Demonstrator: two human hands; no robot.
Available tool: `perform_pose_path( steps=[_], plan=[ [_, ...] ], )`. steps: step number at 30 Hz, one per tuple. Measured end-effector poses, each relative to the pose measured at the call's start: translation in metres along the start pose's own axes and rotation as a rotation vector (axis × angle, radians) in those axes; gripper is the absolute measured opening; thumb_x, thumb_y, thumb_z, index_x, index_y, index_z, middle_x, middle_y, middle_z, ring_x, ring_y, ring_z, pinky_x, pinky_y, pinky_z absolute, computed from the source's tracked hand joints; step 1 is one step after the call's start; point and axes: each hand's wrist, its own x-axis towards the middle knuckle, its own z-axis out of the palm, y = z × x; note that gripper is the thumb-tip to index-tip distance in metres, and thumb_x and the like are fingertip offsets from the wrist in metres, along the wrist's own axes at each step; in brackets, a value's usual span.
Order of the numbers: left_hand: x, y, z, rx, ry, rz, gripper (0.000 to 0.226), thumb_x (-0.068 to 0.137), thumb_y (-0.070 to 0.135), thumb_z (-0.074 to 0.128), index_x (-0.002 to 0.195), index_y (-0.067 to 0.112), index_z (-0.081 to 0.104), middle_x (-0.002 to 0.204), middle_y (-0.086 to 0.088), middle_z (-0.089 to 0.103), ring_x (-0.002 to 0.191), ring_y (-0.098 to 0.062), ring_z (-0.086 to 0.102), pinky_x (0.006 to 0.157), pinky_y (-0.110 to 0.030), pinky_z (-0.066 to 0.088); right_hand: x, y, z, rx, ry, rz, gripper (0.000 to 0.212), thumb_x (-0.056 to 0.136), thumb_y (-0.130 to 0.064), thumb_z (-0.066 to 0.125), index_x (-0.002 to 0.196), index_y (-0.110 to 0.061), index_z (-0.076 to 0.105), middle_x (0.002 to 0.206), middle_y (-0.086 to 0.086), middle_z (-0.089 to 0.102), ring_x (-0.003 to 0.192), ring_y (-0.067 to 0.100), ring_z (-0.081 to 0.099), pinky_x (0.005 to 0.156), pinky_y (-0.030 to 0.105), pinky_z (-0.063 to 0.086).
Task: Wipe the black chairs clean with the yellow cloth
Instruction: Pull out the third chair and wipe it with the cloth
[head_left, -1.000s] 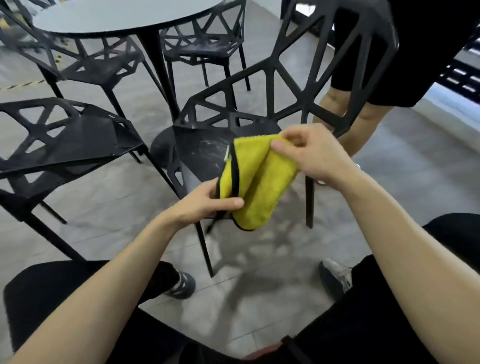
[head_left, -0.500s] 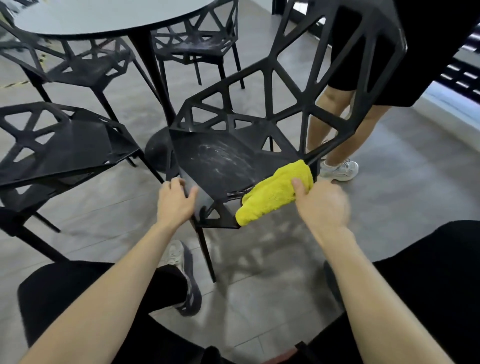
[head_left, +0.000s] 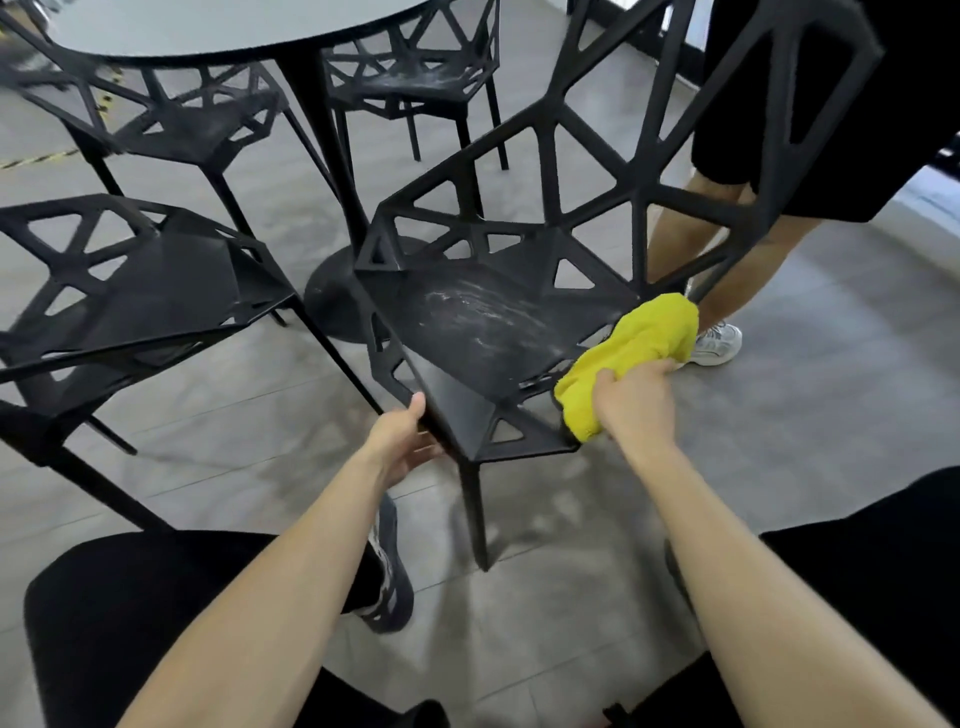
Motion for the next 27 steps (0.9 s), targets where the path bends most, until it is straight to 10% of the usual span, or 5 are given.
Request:
perform_pose_path(
  steps=[6, 14, 18, 27],
  plan=[
    [-0.024, -0.019, 0.016, 0.052, -0.155, -0.085, 0.033, 0.106, 0.035, 0.07, 0.119, 0.005, 0.073, 0.112, -0.016, 0.079, 0.089, -0.028, 0.079, 0.101, -0.059, 0.061, 0.024, 0.027, -0.037, -0.126, 0.068, 0.003, 0.082, 0.096, -0.047, 0.072, 0.144, 0.007, 0.034, 0.136, 0.031, 0.06, 0.125, 0.049, 0.06, 0.095, 0.052, 0.05],
    [-0.003, 0.012, 0.011, -0.137, 0.168, 0.013, 0.05, 0.116, 0.012, 0.045, 0.163, 0.009, 0.028, 0.138, -0.034, 0.062, 0.105, -0.055, 0.072, 0.046, -0.046, 0.062, 0.025, 0.033, -0.034, -0.102, 0.071, -0.028, 0.061, 0.102, -0.029, 0.063, 0.142, 0.008, 0.037, 0.133, 0.032, 0.063, 0.122, 0.05, 0.062, 0.094, 0.05, 0.051],
    [-0.005, 0.011, 0.019, -0.039, 0.149, 0.037, 0.051, 0.116, 0.014, 0.046, 0.162, 0.003, 0.027, 0.116, -0.03, 0.071, 0.072, -0.042, 0.079, 0.051, -0.043, 0.064, 0.033, 0.04, -0.037, -0.107, 0.084, -0.004, 0.06, 0.1, -0.026, 0.063, 0.142, 0.008, 0.038, 0.134, 0.032, 0.062, 0.121, 0.051, 0.062, 0.095, 0.051, 0.052],
    [-0.068, -0.039, 0.034, 0.111, -0.19, -0.098, 0.029, 0.116, 0.022, 0.051, 0.129, -0.003, 0.057, 0.101, -0.022, 0.081, 0.085, -0.03, 0.082, 0.066, -0.036, 0.066, 0.065, 0.074, -0.078, -0.222, 0.186, 0.038, 0.078, 0.1, -0.04, 0.068, 0.154, 0.005, 0.034, 0.135, 0.029, 0.063, 0.124, 0.049, 0.062, 0.096, 0.05, 0.052]
  ],
)
